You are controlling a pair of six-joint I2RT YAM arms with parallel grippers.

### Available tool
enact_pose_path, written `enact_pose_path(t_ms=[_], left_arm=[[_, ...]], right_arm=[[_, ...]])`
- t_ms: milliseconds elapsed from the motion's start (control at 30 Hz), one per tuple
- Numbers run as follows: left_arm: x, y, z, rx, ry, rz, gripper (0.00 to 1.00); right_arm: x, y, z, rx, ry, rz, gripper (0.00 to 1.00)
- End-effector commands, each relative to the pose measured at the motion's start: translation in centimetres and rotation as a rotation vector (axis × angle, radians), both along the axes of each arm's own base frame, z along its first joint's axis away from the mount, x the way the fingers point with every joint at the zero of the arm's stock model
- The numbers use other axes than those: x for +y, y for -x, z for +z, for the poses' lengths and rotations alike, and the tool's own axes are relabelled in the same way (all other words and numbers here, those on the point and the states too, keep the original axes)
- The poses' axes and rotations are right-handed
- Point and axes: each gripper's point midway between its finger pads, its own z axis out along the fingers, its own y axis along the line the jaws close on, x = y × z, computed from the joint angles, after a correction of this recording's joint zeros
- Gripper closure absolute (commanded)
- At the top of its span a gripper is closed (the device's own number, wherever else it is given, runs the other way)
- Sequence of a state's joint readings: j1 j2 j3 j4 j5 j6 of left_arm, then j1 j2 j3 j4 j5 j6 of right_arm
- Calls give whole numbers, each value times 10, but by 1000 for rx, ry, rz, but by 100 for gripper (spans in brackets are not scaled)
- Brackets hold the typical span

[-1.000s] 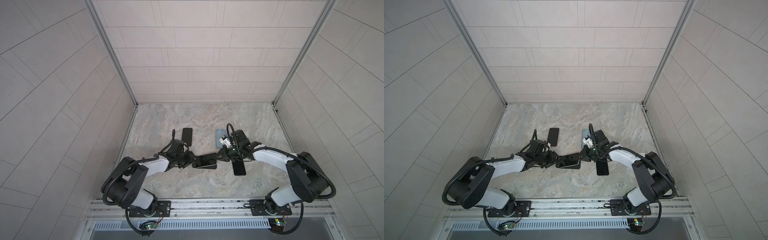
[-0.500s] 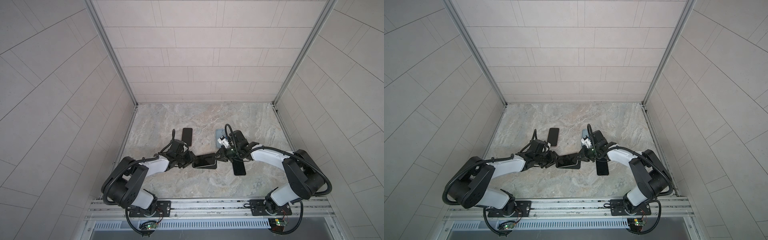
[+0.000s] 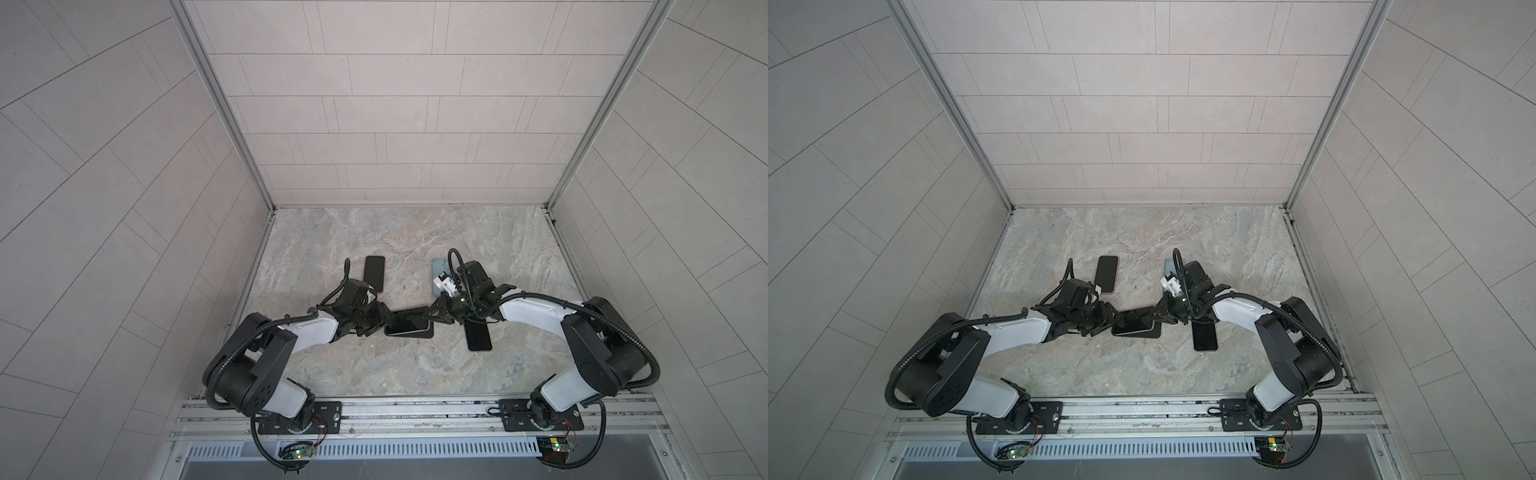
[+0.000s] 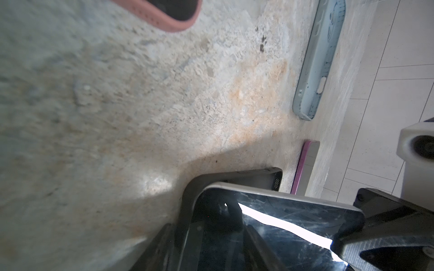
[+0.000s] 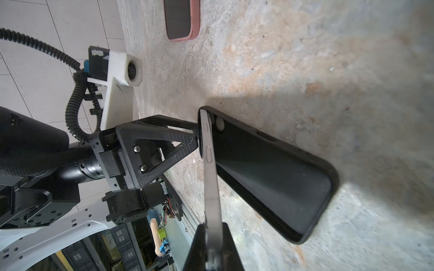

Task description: Put the phone into the phone case

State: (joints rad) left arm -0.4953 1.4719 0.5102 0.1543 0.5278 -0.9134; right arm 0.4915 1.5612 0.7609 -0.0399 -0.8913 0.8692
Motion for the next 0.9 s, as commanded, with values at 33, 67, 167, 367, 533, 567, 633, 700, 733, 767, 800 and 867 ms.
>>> enact_pose_path(t_ms=[33, 67, 167, 367, 533, 567, 633, 700, 733, 767, 800, 867], left_arm=[[-4, -1, 1, 5, 26, -3, 45], [-4, -1, 0, 5, 26, -3, 46], [-6, -1, 0, 6, 32, -6, 46], [-6, 0, 0, 6, 36, -9, 45], [-7, -1, 1, 7, 41, -12, 46], [-8, 0, 1, 7, 42, -14, 46], [-8, -1, 1, 8, 46, -15, 46], [-9, 0, 1, 8, 46, -17, 46], [-8, 0, 1, 7, 45, -16, 46], [-8, 0, 1, 6, 46, -16, 46], [-8, 0, 1, 6, 45, -16, 46], [-7, 0, 1, 5, 43, -13, 46]], right_arm=[[-7, 8, -29, 59, 112, -25, 89], [-7, 7, -30, 58, 115, -24, 88], [-5, 8, -32, 57, 129, -15, 88], [-5, 10, -39, 55, 179, 4, 87], [-10, 12, -44, 58, 219, 10, 86], [-10, 12, -45, 57, 228, 13, 86], [-10, 13, -47, 60, 235, 16, 85], [-10, 14, -48, 62, 239, 19, 84], [-10, 14, -49, 63, 241, 20, 83], [-10, 14, -49, 63, 244, 21, 81], [-10, 14, -48, 56, 244, 24, 76], [-11, 14, -46, 46, 253, 29, 66]])
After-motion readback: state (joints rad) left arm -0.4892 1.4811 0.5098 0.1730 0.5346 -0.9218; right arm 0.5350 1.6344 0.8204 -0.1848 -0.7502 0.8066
